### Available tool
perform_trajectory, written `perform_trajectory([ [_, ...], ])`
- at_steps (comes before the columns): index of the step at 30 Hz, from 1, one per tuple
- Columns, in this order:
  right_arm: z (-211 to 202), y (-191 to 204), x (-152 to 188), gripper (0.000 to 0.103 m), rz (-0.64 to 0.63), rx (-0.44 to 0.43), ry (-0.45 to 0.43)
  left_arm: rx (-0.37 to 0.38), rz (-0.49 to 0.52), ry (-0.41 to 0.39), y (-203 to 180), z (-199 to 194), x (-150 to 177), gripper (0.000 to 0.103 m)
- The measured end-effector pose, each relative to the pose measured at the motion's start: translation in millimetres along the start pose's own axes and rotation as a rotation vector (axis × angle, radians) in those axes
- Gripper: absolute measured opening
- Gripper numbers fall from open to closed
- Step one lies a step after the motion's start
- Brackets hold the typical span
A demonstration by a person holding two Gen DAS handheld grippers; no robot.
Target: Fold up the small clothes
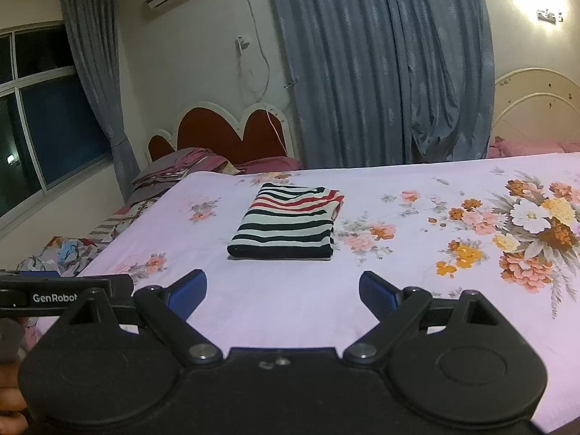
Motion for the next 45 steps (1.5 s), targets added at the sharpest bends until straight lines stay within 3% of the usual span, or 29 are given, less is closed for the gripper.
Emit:
perform_trajectory([
  [29,24.2,-13.9,0.8,0.091,0.018,0.015,0.047,0.018,-0.007,0.052,-18.4,30.5,-1.3,0.103],
  [39,56.1,-22.2,2.2,0.091,0.042,0.015,0.089,0.036,-0.001,0.121,-26.6,74.9,-5.6,0.103],
  [42,72.7,-26.5,2.7,0.091,0.049,0.021,0.11,0.064,-0.027,0.103,-27.8,92.2,-8.0,0.103],
  [45,92.1,-33.8,4.2,0.091,0.06,0.032,0.138,0.041,-0.019,0.103,-28.3,117.0,-13.7,0.103],
])
Point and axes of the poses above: each gripper's, at about its wrist camera, not at the fingertips, and z roughly the way its jaws point, y to its left, x to its underside, the point moved 5 cm from there along z, roughly the way its jaws point, and after that the axes turned 1 degree about -y, right-handed, at the moved point
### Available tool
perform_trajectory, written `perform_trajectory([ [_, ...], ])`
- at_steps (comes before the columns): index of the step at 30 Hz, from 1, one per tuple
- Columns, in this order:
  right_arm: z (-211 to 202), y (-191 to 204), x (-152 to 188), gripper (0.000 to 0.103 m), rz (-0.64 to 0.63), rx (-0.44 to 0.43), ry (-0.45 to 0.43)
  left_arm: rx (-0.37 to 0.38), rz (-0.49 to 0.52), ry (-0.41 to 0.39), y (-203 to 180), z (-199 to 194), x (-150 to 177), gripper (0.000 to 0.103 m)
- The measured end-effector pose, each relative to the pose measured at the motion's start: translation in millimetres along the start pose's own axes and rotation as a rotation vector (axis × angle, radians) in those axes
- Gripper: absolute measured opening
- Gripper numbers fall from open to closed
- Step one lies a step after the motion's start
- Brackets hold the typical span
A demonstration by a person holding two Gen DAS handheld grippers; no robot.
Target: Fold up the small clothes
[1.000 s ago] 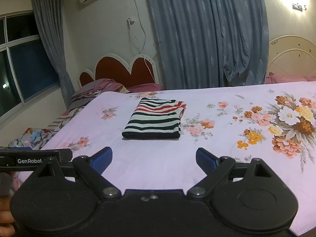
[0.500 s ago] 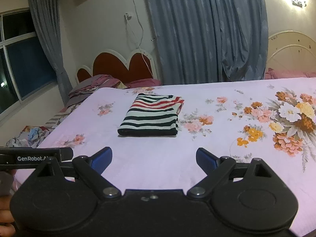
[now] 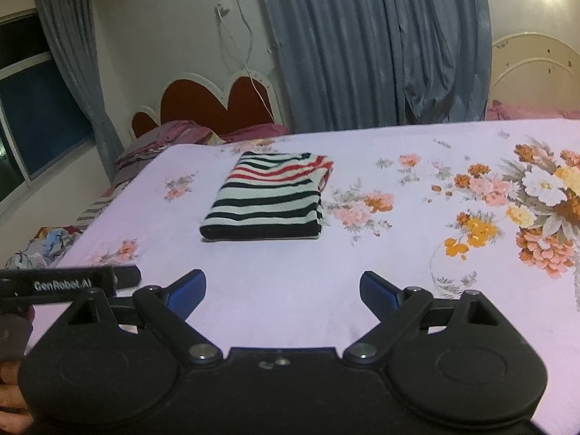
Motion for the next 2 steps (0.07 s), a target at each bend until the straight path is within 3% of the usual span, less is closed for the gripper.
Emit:
perform_trajectory([
  [2,14.3,-4.6,-1.0,0.091,0.003,0.014,0.022,-0.01,0.01,0.003,3.9,25.6,-9.0,0.103],
])
Point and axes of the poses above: each gripper's, at about its wrist camera, not at the fingertips, and z roughly the way its jaws point, y to its left, x to its underside, the point moved 5 cm from there along z, roughly the way its jaws point, and after that the axes turned 1 degree about -y, right-handed, at the moved point
